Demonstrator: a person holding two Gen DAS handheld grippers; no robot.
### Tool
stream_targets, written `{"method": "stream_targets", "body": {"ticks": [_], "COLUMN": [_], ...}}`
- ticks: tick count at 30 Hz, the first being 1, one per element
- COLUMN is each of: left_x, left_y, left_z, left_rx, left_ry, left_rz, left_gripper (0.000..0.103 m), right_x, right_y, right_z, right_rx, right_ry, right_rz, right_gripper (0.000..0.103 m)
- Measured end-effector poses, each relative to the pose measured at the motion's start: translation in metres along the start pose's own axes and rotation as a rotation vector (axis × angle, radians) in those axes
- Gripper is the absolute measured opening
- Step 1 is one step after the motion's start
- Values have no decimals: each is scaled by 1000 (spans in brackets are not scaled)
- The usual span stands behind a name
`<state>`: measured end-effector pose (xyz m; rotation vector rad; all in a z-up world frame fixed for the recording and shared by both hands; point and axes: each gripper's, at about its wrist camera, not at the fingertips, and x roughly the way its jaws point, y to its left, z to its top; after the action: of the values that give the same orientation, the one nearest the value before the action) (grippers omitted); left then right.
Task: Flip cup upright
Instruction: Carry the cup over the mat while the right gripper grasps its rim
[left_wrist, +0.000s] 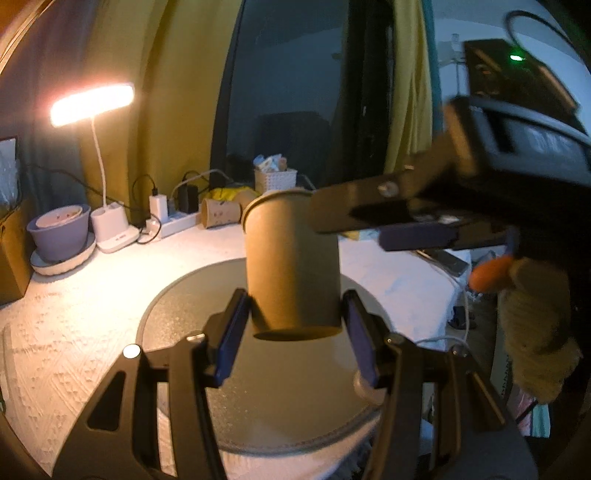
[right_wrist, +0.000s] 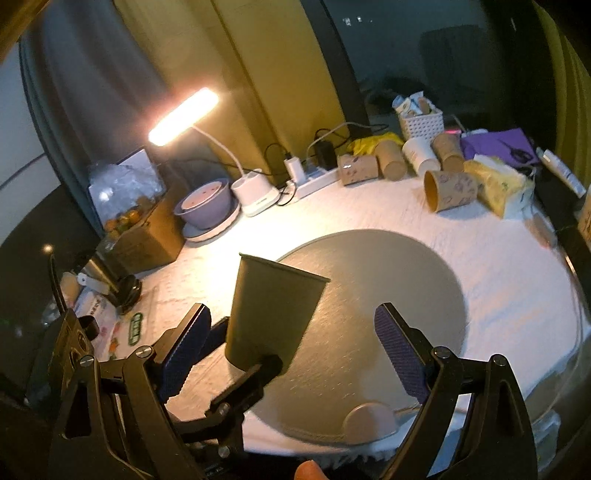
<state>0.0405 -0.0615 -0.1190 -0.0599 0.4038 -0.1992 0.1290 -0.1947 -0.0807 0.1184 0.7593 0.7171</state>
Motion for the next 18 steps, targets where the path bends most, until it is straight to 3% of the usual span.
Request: {"method": "stream_targets", "body": {"ticks": [6,11,18], "left_x": [-15,-16,-19], "left_y": [-7,-10,-15], "left_z": [-4,-3,-4], "left_rx": [29,40,62], "left_ry": [-57,-64,-63], "left_rz": [-45,-66,-96], "left_gripper": [53,53,53], "right_x": [4,10,15], "right_y": [0,-5,-14], "right_z": [0,0,-1], "right_rx": [32,78,115], "right_ry": [25,63,86], "right_rz": [55,136,169], "right_gripper": [92,92,89]}}
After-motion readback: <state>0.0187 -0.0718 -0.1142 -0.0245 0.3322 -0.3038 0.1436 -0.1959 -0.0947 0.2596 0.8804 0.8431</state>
